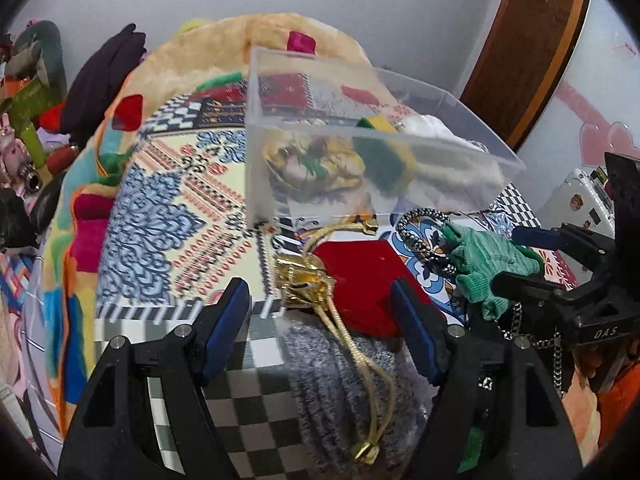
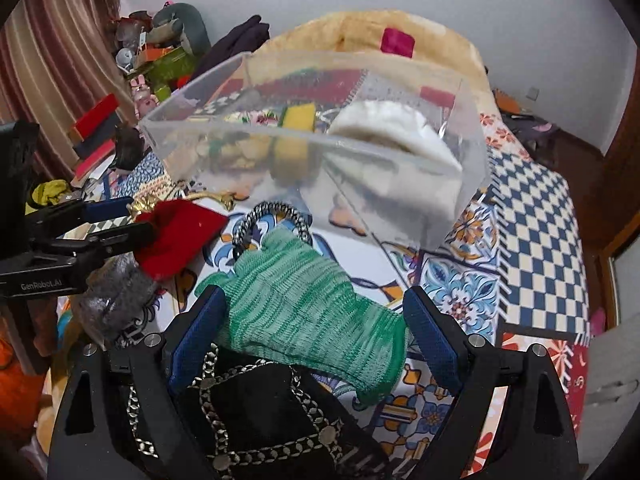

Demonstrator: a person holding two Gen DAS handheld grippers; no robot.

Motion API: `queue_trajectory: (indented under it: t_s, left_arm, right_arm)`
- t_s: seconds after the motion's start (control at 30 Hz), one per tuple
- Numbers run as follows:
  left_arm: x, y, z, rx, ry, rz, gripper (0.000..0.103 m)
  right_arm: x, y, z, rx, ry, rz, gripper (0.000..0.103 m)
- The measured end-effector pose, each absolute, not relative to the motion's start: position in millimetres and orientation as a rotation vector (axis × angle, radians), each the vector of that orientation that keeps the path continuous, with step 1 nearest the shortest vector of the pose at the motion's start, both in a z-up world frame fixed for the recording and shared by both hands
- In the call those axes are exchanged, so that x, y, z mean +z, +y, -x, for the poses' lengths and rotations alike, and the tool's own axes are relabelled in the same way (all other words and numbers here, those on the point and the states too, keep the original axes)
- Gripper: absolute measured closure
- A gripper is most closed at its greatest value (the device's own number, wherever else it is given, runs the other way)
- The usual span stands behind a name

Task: Organize soft objects
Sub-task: 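Grasp the green knit cloth with the right tool while the left tool grasps the red pouch, then carry the green cloth and red pouch over the box and release both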

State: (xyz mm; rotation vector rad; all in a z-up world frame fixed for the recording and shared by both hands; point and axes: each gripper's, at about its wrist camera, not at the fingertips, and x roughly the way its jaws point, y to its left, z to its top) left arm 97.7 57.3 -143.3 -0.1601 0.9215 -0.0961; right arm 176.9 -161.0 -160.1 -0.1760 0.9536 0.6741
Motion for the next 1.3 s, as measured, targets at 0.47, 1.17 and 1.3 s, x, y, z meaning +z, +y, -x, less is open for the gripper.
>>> queue_trajectory:
  t_s: [0.47, 1.17, 1.3]
  left_arm:
    - [-145, 52, -102, -0.108, 0.92, 0.173, 0.075]
    - [-38, 44, -83, -0.111, 0.612, 0.088, 0.083]
    - [-15, 46, -91, -0.103, 0.552, 0.082, 0.083]
  right_arm:
    - [-165, -170, -169, 0.699, 0.99, 0.12, 0.073]
    - [-73, -194, -159, 0.667, 0.692, 0.066, 0.077]
    - [-49, -190, -169, 0.659, 0.623, 0.057, 0.077]
